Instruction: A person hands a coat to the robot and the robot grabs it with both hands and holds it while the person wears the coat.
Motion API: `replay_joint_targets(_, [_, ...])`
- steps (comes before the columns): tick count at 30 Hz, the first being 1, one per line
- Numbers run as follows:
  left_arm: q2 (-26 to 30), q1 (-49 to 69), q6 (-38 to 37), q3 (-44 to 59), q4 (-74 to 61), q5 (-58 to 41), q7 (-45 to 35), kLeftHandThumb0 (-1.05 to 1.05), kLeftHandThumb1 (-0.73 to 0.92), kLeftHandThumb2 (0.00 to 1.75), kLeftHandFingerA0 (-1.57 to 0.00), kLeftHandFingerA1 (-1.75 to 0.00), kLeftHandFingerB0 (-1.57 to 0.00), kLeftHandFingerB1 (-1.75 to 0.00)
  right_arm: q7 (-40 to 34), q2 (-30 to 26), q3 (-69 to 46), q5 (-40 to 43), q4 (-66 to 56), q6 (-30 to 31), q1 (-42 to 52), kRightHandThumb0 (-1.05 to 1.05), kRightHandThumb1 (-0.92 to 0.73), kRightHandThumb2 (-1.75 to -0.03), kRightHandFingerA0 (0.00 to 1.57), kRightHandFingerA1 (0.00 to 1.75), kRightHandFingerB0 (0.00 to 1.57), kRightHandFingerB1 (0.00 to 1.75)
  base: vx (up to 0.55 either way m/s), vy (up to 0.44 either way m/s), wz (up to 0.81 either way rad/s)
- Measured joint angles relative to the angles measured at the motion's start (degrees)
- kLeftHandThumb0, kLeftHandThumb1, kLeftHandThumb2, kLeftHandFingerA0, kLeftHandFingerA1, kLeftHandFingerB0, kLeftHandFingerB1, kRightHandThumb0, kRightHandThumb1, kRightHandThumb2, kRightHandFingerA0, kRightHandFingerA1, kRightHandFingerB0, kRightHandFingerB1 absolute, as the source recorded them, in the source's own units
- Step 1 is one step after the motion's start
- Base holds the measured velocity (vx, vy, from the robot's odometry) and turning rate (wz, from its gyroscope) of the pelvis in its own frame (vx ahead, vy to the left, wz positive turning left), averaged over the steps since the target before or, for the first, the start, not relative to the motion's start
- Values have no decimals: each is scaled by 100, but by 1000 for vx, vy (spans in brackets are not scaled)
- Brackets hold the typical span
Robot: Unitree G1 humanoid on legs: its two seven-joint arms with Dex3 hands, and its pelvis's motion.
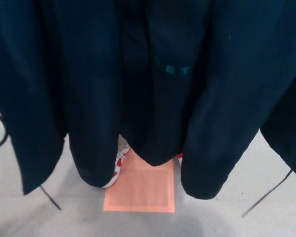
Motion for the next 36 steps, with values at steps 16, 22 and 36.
replay_joint_targets(16, [416, -1246, -100, -416, 1159, 119, 91, -12, 76, 68, -86, -174, -66, -147, -222, -299, 598, -214, 1169, -36, -1220, -8, -74, -77, 96, 152, 76, 104, 0, 0, 0])
replay_joint_targets(22, [501, -1778, 25, -719, 1518, 201, 89, -9, 73, 73, -90, -174, -69, -146, -253, -345, 767, -238, 1510, 71, -1666, -11, -75, -77, 92, 169, 69, 116, 0, 0, 0])
replay_joint_targets(36, [584, -2684, 370, -1381, 1957, 439, 30, -11, 72, 78, -94, -169, -75, -137, 97, -426, 965, -229, 1872, 456, -2399, -9, -54, -102, 121, 135, 76, 107, 0, 0, 0])
